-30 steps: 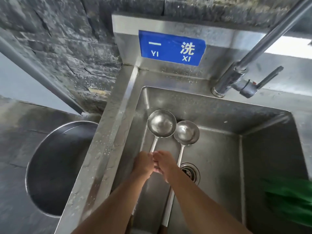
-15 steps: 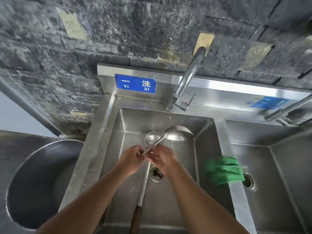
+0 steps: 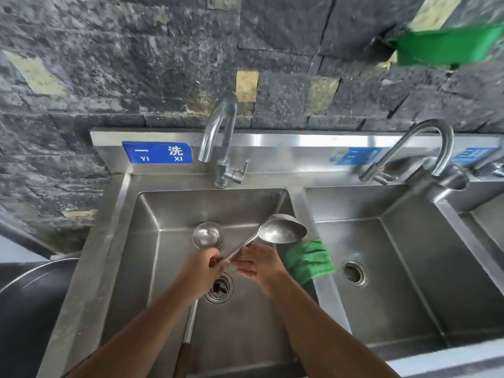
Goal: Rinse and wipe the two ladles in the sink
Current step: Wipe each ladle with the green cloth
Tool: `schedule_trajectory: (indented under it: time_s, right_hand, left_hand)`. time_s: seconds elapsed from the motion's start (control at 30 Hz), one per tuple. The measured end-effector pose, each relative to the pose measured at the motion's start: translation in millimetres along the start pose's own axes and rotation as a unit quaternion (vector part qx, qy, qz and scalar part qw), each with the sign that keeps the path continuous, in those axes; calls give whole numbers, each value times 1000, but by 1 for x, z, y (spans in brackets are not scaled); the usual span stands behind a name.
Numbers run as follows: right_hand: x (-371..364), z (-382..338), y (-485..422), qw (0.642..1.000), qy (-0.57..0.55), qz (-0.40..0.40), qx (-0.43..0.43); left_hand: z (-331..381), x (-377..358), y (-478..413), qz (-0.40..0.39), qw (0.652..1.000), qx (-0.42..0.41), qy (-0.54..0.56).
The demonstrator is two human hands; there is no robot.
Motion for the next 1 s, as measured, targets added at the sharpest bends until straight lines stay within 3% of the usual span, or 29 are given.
schedule_trajectory:
  time_s: [0.07, 0.13, 0.23, 0.3, 0.37, 0.43, 0.53, 0.63, 0.73, 0.9, 1.0]
  right_hand:
    - [19, -6, -1, 999, 46, -5, 2]
    - [47, -11, -5, 988, 140, 23, 62]
    - [104, -23, -11, 909, 352, 159, 155]
    - [139, -33, -13, 859, 397, 248, 208]
    - [170, -41, -21, 836, 418, 282, 215]
    - [189, -43, -33, 847, 419, 282, 165]
    - [208, -39, -49, 892, 361, 264, 63]
    - [216, -33, -57, 923, 312, 224, 32]
    - [221, -22, -61, 902, 357, 237, 51]
    - [221, -24, -37, 853, 383, 330, 129]
    - [216, -33, -20, 857, 333, 346, 188]
  left_hand:
    - [12, -13, -3, -35, 996, 28, 73]
    - [24, -27, -4, -62, 984, 70, 153]
    - [34, -42, -8, -65, 967, 116, 215]
    - [34, -48, -10, -57, 960, 129, 241]
    - [35, -55, -12, -45, 954, 148, 256]
    - [34, -59, -11, -31, 950, 159, 267]
    - [35, -64, -8, -29, 948, 167, 268]
    - [37, -68, -5, -36, 947, 175, 266]
    - [40, -72, 0, -51, 945, 184, 267]
    - [45, -71, 9, -68, 940, 197, 269]
    - [41, -63, 14, -74, 941, 192, 270]
Point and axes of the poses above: each hand's wrist, its own y-axis away from the middle knuckle, its own x-axis out of the back of the hand, z = x × y, the point moved 1 cm from there along -y, towards the middle knuckle, and after that the axes turned 9 degrees about -y, right-handed, at the moved point
